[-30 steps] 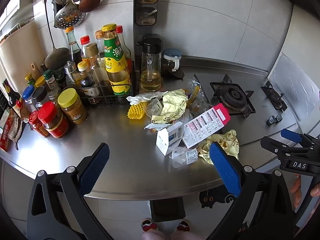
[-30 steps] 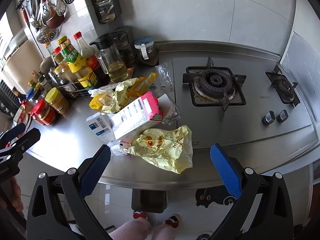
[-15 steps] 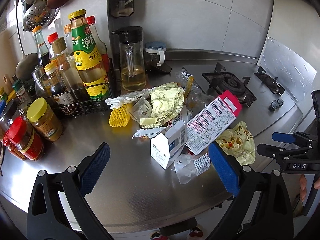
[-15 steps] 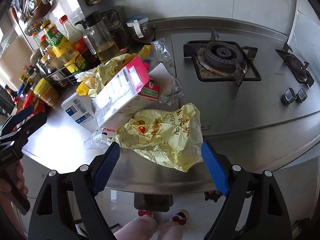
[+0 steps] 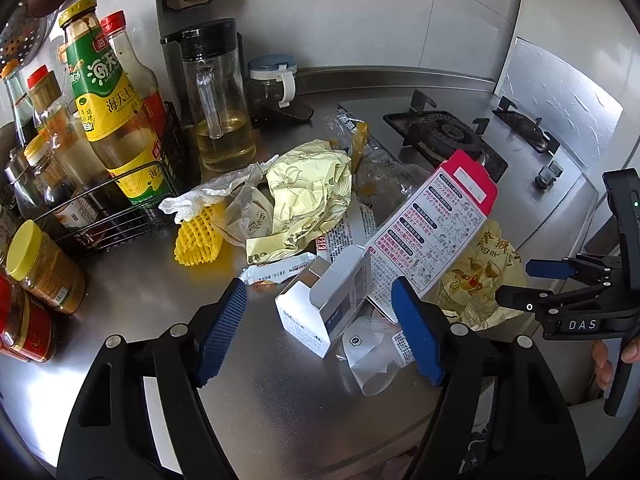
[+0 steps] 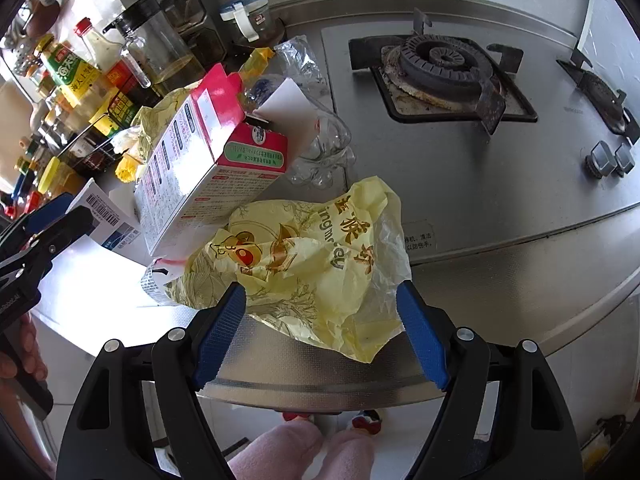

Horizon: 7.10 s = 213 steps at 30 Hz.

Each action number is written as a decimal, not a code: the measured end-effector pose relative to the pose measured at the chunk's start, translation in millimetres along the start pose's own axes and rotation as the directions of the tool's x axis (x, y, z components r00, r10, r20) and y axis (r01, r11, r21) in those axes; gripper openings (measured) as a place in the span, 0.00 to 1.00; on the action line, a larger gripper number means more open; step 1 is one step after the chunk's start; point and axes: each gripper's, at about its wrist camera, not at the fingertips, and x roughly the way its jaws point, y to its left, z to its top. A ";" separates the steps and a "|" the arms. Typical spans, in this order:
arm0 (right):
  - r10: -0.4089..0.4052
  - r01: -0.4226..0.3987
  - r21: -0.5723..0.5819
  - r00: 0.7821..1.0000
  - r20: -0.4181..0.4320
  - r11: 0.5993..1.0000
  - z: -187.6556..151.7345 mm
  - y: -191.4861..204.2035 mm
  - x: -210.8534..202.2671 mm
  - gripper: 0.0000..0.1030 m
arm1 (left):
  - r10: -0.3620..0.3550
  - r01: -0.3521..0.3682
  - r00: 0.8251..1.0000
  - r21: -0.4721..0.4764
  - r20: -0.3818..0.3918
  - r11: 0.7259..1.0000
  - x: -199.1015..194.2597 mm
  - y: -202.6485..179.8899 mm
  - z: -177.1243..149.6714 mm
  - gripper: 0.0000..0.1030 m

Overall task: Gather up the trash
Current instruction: 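Reach the right gripper to the yellow plastic bag and close on it, then carry the yellow bag down to the floor bin and open the right gripper, then grasp the clear wrapper with the left gripper while the right gripper grasps the pink carton, then lower both held items over the bin and open both grippers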

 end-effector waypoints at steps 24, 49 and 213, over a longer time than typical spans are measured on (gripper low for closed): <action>-0.009 0.009 0.005 0.996 0.089 1.000 -1.2 -10.2 -21.9 0.11 | 0.000 0.000 1.000 -0.002 0.012 1.000 -13.2 2.9 5.8 0.00; 0.095 -0.069 -0.154 0.982 0.166 0.986 -115.4 17.1 -132.8 0.10 | -0.077 0.079 0.996 -0.050 0.046 0.996 -140.2 -53.6 -82.2 0.00; 0.172 -0.164 -0.211 0.985 0.020 0.964 -222.6 14.2 27.7 0.02 | -0.147 0.032 0.927 -0.316 -0.346 0.948 19.3 -72.6 -342.0 0.00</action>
